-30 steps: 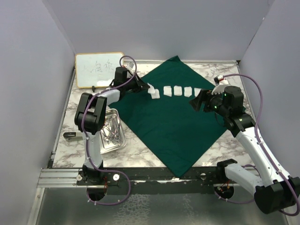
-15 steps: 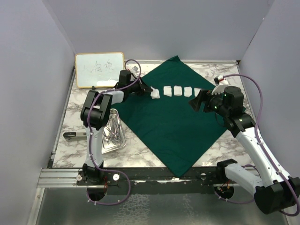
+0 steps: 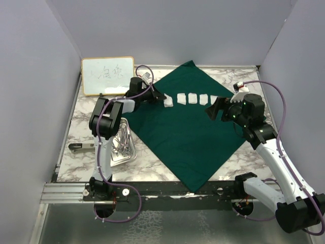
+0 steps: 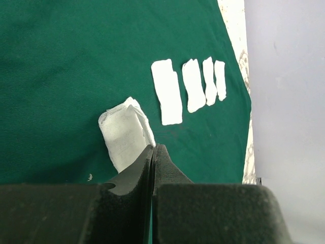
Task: Prepare the surgical pack
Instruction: Adjust the medical item in the surgical kit.
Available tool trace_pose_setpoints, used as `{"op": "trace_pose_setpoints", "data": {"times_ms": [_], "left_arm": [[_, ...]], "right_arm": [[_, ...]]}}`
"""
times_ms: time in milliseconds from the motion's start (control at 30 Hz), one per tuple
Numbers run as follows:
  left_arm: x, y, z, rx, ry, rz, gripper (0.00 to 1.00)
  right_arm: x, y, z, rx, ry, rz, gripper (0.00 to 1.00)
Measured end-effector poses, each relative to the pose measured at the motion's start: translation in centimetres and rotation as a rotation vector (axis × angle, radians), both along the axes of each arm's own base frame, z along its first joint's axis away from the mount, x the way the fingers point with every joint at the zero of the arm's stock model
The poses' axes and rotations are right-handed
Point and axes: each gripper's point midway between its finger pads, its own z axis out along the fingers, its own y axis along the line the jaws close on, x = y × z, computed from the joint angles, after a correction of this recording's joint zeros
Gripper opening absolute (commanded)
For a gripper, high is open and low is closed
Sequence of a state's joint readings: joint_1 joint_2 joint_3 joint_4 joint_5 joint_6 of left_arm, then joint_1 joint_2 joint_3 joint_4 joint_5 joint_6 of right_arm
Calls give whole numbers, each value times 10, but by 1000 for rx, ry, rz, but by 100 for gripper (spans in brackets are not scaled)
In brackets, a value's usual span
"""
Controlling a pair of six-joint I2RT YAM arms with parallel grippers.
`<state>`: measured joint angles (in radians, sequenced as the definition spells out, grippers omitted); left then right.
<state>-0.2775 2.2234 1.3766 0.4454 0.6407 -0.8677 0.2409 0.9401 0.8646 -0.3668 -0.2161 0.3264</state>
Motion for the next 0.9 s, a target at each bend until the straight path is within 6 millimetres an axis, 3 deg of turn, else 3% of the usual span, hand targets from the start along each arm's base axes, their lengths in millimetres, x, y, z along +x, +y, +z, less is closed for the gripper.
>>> {"op": "trace_pose_setpoints", "data": {"times_ms": [900], "left_arm": [[0, -2, -20, -33, 52, 13, 0]], "right_arm": [[-1, -2, 3, -2, -13, -10, 93]]}}
